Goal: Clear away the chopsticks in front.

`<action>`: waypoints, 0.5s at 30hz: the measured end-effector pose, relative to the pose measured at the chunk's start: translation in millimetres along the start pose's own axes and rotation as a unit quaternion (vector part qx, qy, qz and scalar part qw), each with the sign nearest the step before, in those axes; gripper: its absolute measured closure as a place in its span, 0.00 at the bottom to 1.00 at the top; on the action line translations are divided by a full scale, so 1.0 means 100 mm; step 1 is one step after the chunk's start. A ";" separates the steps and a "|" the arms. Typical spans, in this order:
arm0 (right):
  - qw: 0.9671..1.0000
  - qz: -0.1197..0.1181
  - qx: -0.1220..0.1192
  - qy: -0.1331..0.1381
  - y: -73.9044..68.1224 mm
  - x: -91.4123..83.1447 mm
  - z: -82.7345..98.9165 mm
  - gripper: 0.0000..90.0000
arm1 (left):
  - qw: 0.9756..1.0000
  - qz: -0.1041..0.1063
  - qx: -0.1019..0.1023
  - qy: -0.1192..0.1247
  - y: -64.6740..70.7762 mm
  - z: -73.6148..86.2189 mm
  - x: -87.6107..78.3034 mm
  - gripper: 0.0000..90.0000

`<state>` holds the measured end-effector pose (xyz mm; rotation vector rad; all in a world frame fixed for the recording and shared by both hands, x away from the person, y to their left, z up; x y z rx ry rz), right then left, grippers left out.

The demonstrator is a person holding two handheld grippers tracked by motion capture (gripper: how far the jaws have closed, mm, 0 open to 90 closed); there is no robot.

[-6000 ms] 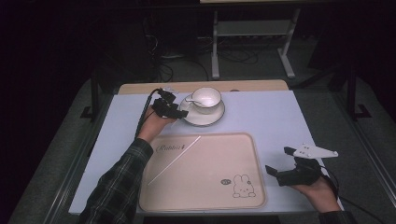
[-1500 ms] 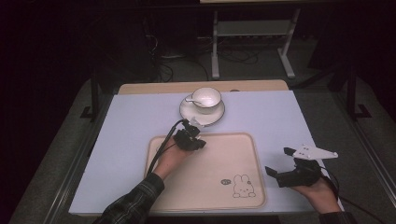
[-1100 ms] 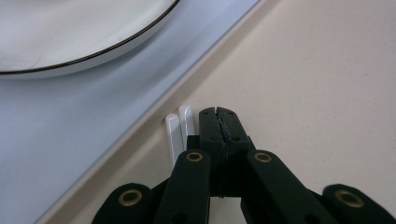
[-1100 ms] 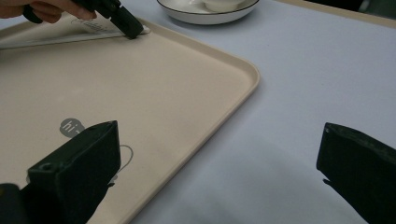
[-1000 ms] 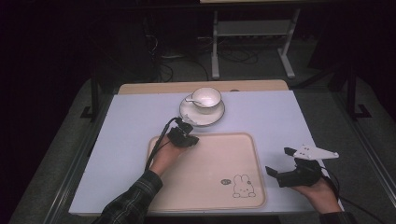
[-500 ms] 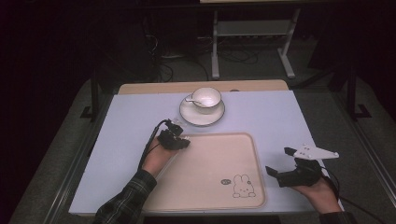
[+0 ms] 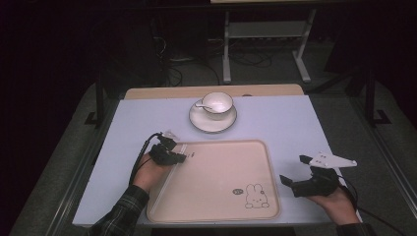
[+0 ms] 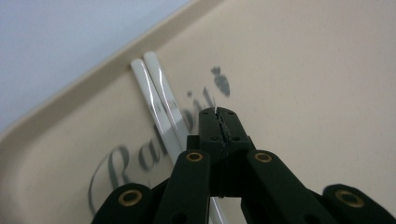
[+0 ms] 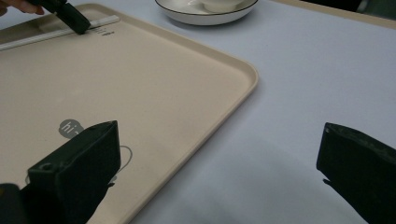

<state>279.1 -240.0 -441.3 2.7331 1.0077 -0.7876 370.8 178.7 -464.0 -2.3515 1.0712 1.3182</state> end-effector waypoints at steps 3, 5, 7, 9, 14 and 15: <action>1.000 0.000 0.000 -0.001 0.00 0.00 0.00 0.00 | 1.000 -0.001 -0.006 -0.001 -0.02 0.07 -0.06 0.99; 1.000 0.000 0.000 -0.001 0.00 0.00 0.00 0.00 | 1.000 -0.003 -0.009 -0.001 -0.03 0.12 -0.09 0.99; 1.000 0.000 0.000 -0.001 0.00 0.00 0.00 0.00 | 1.000 -0.001 -0.014 -0.001 -0.03 0.16 -0.13 0.99; 1.000 0.000 0.000 -0.001 0.00 0.00 0.00 0.00 | 1.000 0.001 -0.015 0.000 -0.04 0.20 -0.15 0.99; 1.000 0.001 0.000 -0.002 0.00 0.00 0.00 0.00 | 1.000 0.002 -0.022 0.000 -0.03 0.30 -0.22 0.99; 1.000 0.001 0.001 -0.002 0.01 0.00 0.00 0.00 | 1.000 0.002 -0.025 0.000 -0.04 0.32 -0.24 0.99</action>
Point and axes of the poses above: each handheld gripper's, and its own axes: x roughly forward along the jaws, z roughly out of its underside, y roughly to its right, the point moved 4 cm from there along x, roughly forward along the jaws
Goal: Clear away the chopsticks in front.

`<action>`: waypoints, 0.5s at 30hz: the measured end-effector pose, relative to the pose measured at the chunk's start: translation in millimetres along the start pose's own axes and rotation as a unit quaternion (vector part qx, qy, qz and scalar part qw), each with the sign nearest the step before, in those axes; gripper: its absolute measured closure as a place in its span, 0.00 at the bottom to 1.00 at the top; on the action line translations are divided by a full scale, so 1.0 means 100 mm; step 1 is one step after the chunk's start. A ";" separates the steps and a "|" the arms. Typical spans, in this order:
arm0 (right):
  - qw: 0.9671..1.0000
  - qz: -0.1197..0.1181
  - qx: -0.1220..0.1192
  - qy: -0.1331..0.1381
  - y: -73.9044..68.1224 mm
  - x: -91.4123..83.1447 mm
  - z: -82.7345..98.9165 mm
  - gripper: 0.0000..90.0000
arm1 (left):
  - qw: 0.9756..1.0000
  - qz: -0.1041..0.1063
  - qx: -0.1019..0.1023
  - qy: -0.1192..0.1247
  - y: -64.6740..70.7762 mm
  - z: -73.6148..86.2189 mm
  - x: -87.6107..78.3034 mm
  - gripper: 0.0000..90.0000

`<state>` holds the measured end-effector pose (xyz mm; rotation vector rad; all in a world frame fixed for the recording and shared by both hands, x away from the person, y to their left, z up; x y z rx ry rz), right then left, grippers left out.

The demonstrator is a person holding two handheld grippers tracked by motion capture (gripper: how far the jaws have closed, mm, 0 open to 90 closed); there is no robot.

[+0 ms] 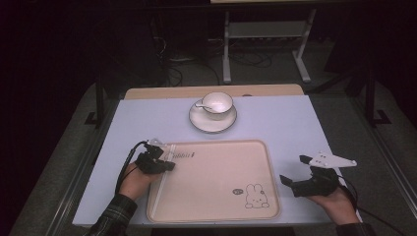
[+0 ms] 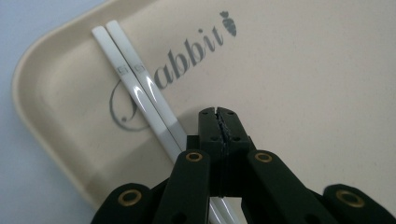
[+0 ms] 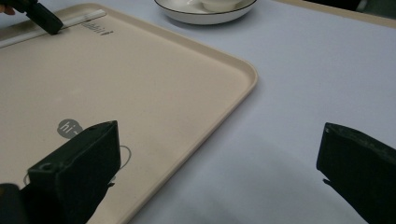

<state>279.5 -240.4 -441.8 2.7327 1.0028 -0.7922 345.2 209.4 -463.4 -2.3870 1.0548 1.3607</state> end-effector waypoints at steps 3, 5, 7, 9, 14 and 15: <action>1.000 0.000 0.001 0.000 0.00 0.00 0.00 0.00 | 1.000 -0.003 -0.007 -0.001 -0.02 0.05 -0.04 0.99; 1.000 0.000 0.001 0.000 0.01 0.00 0.01 0.00 | 1.000 -0.003 -0.009 0.000 -0.03 0.08 -0.06 0.99; 1.000 -0.001 0.001 0.000 0.01 -0.01 0.01 0.00 | 1.000 -0.004 -0.011 -0.002 -0.03 0.10 -0.08 0.99; 1.000 0.000 0.002 0.001 0.01 -0.01 0.02 0.00 | 1.000 -0.006 -0.011 -0.003 -0.04 0.10 -0.08 0.99; 1.000 0.001 0.004 0.002 0.02 -0.03 0.03 0.00 | 1.000 -0.004 -0.008 -0.003 -0.04 0.09 -0.08 0.97; 1.000 0.002 0.003 0.002 0.02 -0.03 0.03 0.00 | 1.000 -0.006 0.000 -0.001 -0.03 0.08 -0.08 0.94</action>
Point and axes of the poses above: each handheld gripper's, and its own axes: x roughly forward along the jaws, z roughly out of its underside, y roughly to its right, the point moved 4 cm from there along x, roughly forward along the jaws
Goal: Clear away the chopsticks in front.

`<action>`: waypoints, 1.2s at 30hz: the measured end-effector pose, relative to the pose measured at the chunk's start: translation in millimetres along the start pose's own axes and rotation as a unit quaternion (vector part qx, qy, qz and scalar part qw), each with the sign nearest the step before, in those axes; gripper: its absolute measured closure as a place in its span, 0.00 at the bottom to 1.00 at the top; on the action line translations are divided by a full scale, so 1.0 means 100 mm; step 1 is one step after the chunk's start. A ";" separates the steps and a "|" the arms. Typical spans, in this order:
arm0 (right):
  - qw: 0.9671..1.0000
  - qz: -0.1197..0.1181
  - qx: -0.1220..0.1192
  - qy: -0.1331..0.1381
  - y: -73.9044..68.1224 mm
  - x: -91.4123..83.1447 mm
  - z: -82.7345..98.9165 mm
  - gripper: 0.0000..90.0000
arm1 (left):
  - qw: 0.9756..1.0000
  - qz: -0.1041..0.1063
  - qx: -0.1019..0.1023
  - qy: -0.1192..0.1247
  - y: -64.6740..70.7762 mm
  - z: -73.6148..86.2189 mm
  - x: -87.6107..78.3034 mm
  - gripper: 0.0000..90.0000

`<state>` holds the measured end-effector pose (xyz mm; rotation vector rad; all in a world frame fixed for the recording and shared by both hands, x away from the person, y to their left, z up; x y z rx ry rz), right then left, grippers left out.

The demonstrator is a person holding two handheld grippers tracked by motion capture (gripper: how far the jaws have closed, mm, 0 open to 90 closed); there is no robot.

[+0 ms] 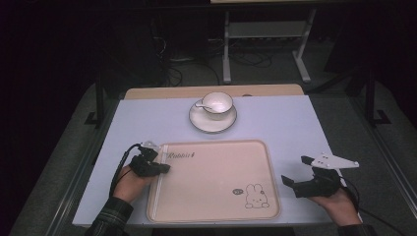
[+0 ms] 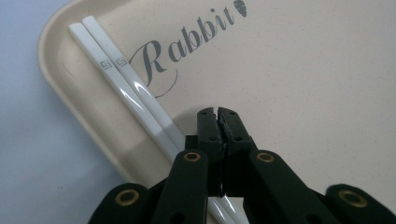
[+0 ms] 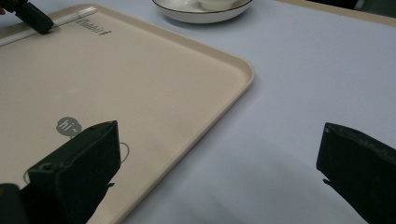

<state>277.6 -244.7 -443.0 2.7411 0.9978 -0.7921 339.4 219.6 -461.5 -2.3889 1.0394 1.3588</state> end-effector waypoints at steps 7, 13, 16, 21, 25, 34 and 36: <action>1.000 -0.002 -0.003 -0.003 -0.02 0.01 -0.01 0.00 | 0.997 0.018 0.032 0.067 0.04 -0.10 -0.15 0.59; 1.000 0.002 -0.003 -0.003 -0.03 0.01 -0.01 0.00 | 0.993 0.027 0.048 0.108 0.08 -0.10 -0.27 0.28; 1.000 0.001 -0.007 -0.004 -0.03 0.02 -0.01 0.00 | 0.991 0.014 0.052 0.119 0.06 -0.07 -0.34 0.21; 1.000 0.002 -0.004 -0.001 -0.02 0.01 -0.01 0.00 | 0.990 -0.008 0.038 0.138 0.00 0.04 -0.47 0.18; 1.000 0.001 -0.005 0.000 -0.03 0.01 -0.02 0.00 | 0.988 -0.030 0.026 0.152 -0.05 0.16 -0.58 0.17; 1.000 -0.002 -0.009 0.004 -0.03 0.04 -0.04 0.00 | 0.985 -0.065 0.016 0.160 -0.19 0.40 -0.65 0.17; 1.000 -0.002 -0.008 0.005 -0.02 0.04 -0.05 0.00 | 0.985 -0.063 0.019 0.162 -0.19 0.40 -0.64 0.17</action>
Point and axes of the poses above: each handheld gripper's, and its own axes: x roughly forward along the jaws, z roughly out of its underside, y roughly to its right, the point moved 4 cm from there along x, roughly forward along the jaws
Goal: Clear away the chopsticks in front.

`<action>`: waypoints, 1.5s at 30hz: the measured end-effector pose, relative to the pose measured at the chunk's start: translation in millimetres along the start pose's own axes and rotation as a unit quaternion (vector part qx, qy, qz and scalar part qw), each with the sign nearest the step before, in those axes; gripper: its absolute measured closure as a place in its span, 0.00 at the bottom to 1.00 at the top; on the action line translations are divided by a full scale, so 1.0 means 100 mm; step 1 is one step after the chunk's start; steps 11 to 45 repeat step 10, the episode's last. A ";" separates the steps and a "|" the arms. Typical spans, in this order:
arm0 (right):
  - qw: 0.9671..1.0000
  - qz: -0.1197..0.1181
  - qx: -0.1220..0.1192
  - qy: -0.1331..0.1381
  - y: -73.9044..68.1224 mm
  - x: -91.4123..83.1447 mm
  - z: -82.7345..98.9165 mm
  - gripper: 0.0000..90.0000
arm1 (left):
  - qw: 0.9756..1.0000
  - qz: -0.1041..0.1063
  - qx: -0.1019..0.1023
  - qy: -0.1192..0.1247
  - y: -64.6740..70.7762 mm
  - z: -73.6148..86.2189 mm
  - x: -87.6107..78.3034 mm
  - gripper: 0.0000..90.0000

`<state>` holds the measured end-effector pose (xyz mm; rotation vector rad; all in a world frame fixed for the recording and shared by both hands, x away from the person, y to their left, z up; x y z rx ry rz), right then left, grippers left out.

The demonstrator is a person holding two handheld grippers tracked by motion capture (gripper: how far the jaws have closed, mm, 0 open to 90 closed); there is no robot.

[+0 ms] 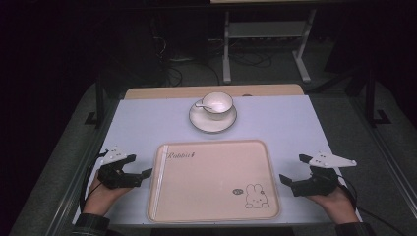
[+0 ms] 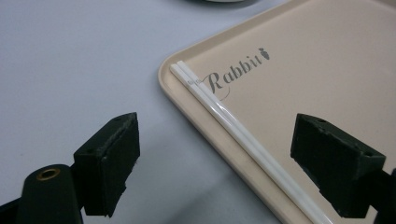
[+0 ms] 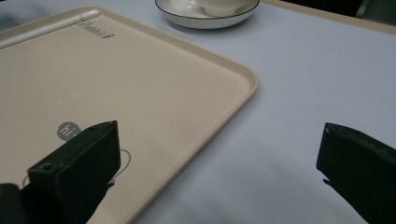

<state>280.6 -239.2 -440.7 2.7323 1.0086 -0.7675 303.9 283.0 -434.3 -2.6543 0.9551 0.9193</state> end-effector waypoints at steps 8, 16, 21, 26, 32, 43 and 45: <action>1.000 -0.001 -0.002 0.003 0.00 0.00 -0.01 0.00 | 1.000 0.002 0.007 -0.004 0.02 0.00 0.02 0.17; 1.000 -0.001 -0.002 0.003 0.01 0.00 -0.01 0.00 | 1.000 0.003 0.008 -0.004 0.02 0.00 0.02 0.17; 1.000 -0.001 -0.002 0.003 0.01 0.00 -0.01 0.00 | 1.000 0.003 0.008 -0.004 0.02 0.00 0.02 0.17; 1.000 -0.001 -0.002 0.003 0.01 0.00 -0.01 0.00 | 1.000 0.003 0.008 -0.004 0.02 0.00 0.02 0.17; 1.000 -0.001 -0.002 0.003 0.01 0.00 -0.01 0.00 | 1.000 0.003 0.008 -0.004 0.02 0.00 0.02 0.17; 1.000 -0.001 -0.002 0.003 0.01 0.00 -0.01 0.00 | 1.000 0.003 0.008 -0.004 0.02 0.00 0.02 0.17; 1.000 -0.001 -0.002 0.003 0.01 0.00 -0.01 0.00 | 1.000 0.003 0.008 -0.004 0.02 0.00 0.02 0.17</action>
Point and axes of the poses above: each handheld gripper's, and its own axes: x roughly forward along the jaws, z roughly out of its underside, y roughly to its right, the point moved 4 cm from there along x, roughly forward along the jaws
